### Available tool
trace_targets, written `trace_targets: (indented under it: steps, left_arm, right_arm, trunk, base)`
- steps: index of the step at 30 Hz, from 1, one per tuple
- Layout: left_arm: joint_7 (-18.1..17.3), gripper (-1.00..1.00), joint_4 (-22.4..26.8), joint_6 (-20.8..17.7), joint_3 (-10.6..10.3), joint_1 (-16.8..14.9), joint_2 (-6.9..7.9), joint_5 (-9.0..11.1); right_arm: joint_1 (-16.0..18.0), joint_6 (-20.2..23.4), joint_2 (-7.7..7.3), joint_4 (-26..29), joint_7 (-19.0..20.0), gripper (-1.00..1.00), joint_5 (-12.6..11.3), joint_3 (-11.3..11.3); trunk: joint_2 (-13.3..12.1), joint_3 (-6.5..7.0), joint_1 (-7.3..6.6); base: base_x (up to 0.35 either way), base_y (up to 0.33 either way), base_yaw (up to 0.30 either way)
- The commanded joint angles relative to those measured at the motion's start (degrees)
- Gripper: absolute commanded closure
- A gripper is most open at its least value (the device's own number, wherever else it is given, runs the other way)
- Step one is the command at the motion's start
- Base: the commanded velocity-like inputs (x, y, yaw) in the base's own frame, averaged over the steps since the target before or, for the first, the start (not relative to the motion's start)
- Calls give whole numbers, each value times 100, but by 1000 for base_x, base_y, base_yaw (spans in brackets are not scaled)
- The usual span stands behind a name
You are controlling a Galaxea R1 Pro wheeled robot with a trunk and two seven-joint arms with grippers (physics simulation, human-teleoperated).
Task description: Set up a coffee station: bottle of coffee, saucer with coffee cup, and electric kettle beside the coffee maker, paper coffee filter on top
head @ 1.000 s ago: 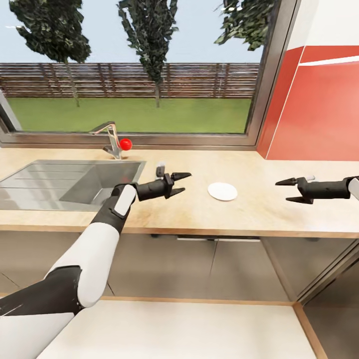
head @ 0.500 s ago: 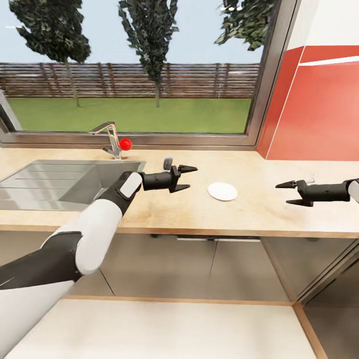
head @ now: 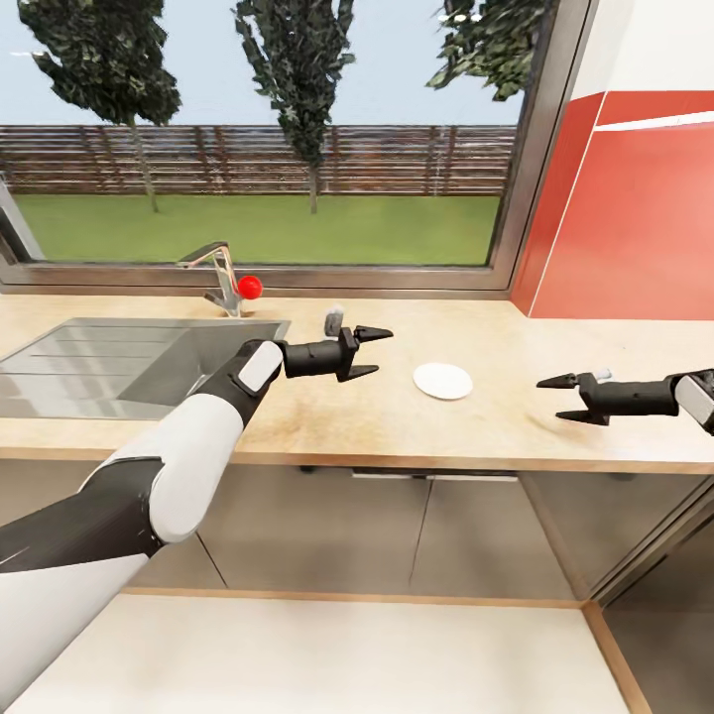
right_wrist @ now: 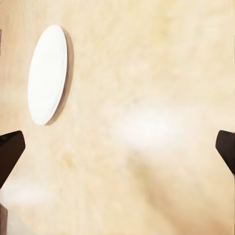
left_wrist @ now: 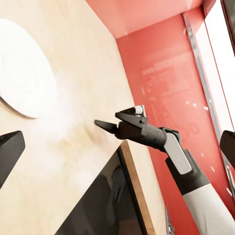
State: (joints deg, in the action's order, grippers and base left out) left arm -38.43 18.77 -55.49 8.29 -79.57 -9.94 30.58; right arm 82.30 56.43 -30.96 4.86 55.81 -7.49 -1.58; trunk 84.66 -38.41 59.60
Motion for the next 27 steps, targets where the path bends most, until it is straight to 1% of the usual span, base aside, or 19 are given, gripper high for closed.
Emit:
trace_targets:
  steps: [1, 4, 7, 9, 12, 16, 19, 21, 27]
  left_arm:
    - [-22, -100, -4, -23, 40, -5, -4, -41]
    - [-24, -100, -18, -23, 41, -6, 0, -42]
    - [-24, -100, -20, -23, 41, -6, 0, -42]
    - [-26, -100, -22, -23, 41, -6, 1, -43]
    - [-28, -100, -25, -23, 41, -6, 1, -43]
    - [-32, -100, -34, -23, 41, -6, 1, -47]
    - [-33, -100, -41, -23, 40, -6, 1, -50]
    - [-33, -100, -46, -23, 36, -6, 1, -51]
    - [-33, -100, -48, -23, 33, -6, -6, -52]
  right_arm:
    - [-6, 35, 5, -3, -18, -100, 20, 52]
    - [-23, 33, 109, -3, -17, -100, 15, 46]
    - [-26, 31, 150, -3, -17, -100, 13, 45]
    - [-28, 26, 207, -3, -15, -100, 12, 44]
    - [-29, -37, 234, -5, 0, -100, 11, 44]
    - [-43, -258, 278, -103, 25, -100, 6, 42]
    - [-52, -302, 292, -184, 174, -100, -34, 37]
    - [-60, -369, 297, -217, 418, -100, -70, 38]
    - [-68, -628, 307, -257, 598, -100, -90, 40]
  trunk:
    - [2, -6, 0]
    - [2, -6, 0]
    - [2, -6, 0]
    - [2, -6, 0]
    - [2, -6, 0]
    - [2, -6, 0]
    - [2, -6, 0]
    - [2, -6, 0]
    - [2, -6, 0]
  base:
    - [40, 0, 0]
    - [18, 0, 0]
    - [7, 0, 0]
    - [13, 0, 0]
    - [102, 0, 0]
    - [94, 0, 0]
    - [24, 0, 0]
    - [10, 0, 0]
    - [19, -2, 0]
